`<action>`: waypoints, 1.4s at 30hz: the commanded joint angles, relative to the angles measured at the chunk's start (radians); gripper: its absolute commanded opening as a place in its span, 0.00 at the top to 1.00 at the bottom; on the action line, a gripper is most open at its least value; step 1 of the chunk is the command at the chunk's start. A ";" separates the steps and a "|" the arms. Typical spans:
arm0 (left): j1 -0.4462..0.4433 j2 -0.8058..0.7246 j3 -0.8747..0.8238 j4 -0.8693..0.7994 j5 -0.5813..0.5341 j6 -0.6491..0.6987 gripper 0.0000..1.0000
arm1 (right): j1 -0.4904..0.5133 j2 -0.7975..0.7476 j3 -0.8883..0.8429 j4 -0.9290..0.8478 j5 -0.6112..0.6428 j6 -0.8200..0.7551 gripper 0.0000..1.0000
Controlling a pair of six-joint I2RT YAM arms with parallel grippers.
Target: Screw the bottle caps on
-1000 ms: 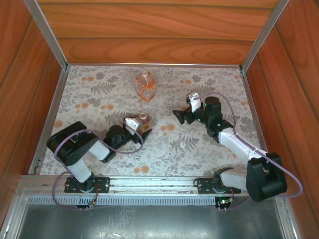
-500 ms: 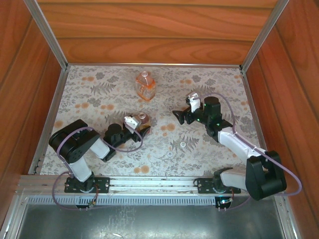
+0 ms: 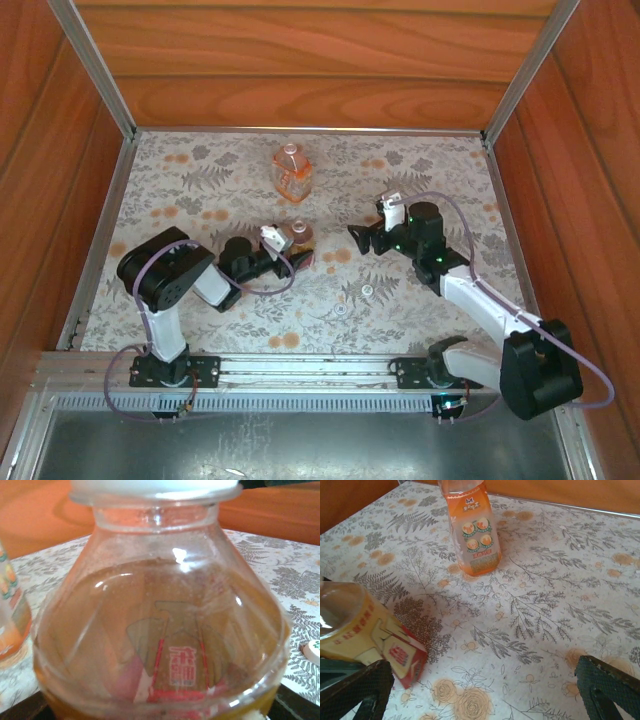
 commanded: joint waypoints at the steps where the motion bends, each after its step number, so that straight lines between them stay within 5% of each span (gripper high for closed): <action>1: 0.024 0.078 0.072 0.006 0.168 0.022 0.31 | 0.007 -0.025 -0.027 -0.062 0.008 0.083 0.00; 8: 0.065 0.154 0.167 -0.025 0.321 -0.006 0.32 | 0.008 -0.078 -0.074 -0.125 0.074 0.083 0.00; 17: 0.078 0.151 0.175 -0.043 0.337 -0.009 0.27 | 0.057 -0.176 -0.085 -0.240 0.113 0.092 0.01; 26: 0.081 0.155 0.178 -0.045 0.388 0.001 0.32 | 0.345 -0.283 -0.137 -0.368 0.359 0.189 0.05; 35: 0.086 0.161 0.180 -0.044 0.430 0.015 0.34 | 0.625 -0.125 -0.128 -0.399 0.517 0.316 0.09; 42: 0.091 0.164 0.181 -0.043 0.452 0.006 0.35 | 0.701 0.060 -0.077 -0.364 0.562 0.335 0.30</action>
